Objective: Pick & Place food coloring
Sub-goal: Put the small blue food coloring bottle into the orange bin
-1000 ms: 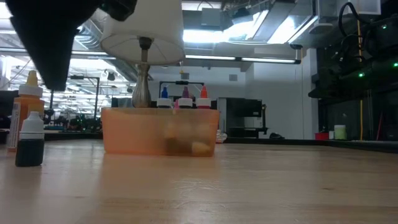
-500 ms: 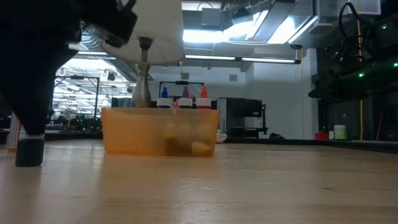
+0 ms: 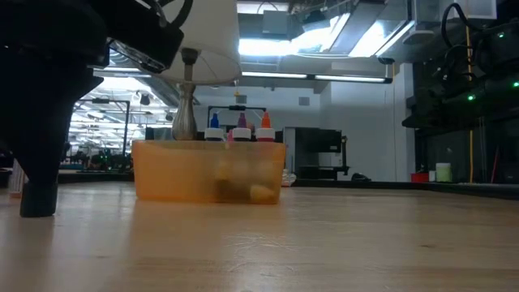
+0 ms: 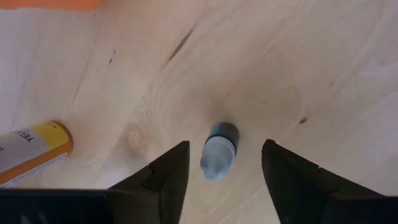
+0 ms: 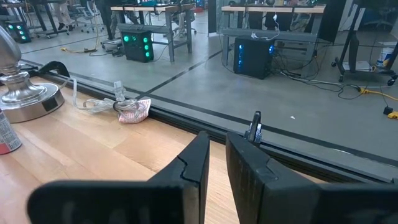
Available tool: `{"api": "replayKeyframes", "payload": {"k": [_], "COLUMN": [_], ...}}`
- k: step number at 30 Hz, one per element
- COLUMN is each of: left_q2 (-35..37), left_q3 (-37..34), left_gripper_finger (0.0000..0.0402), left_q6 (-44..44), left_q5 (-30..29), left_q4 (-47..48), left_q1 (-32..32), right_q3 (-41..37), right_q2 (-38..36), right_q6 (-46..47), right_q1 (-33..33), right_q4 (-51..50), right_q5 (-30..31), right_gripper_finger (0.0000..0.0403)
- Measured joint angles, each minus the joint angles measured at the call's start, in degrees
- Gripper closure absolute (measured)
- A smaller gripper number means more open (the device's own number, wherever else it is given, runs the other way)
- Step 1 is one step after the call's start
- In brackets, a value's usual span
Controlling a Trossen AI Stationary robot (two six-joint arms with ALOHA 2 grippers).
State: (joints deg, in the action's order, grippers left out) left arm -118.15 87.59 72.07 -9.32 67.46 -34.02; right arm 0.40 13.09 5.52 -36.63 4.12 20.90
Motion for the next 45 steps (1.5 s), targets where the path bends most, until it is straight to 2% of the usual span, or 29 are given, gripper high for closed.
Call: {"api": "replayKeyframes", "payload": {"k": [11, 18, 25, 34, 40, 45], "left_q2": [0.0, 0.4, 4.3, 12.8, 17.9, 19.6], "left_q3": [0.0, 0.0, 0.1, 0.2, 0.2, 0.2], "left_gripper_finger": [0.03, 0.0335, 0.0337, 0.0337, 0.0337, 0.0338], "left_q6": [0.2, 0.2, -0.3, -1.0, -4.0, -9.5], "left_q5": [0.0, -0.1, -0.3, -5.2, -9.9, -11.1], "left_q4": [0.0, 0.1, 0.6, 5.4, 8.4, 8.0], "left_q1": [0.0, 0.0, 0.9, 3.7, 7.6, 12.5], "right_q3": [0.0, 0.0, 0.0, 0.0, 0.0, 0.0], "right_q2": [0.0, 0.0, 0.0, 0.0, 0.0, 0.0], "right_q6": [0.0, 0.0, 0.0, 0.0, 0.0, 0.0], "right_q1": [0.0, 0.0, 0.0, 0.0, 0.0, 0.0], "right_q4": [0.0, 0.0, 0.0, 0.0, 0.0, 0.0], "right_q5": [0.0, 0.0, 0.0, 0.0, 0.0, 0.0], "right_gripper_finger": [0.0345, 0.0345, 0.0345, 0.0345, 0.0345, 0.0345]}}
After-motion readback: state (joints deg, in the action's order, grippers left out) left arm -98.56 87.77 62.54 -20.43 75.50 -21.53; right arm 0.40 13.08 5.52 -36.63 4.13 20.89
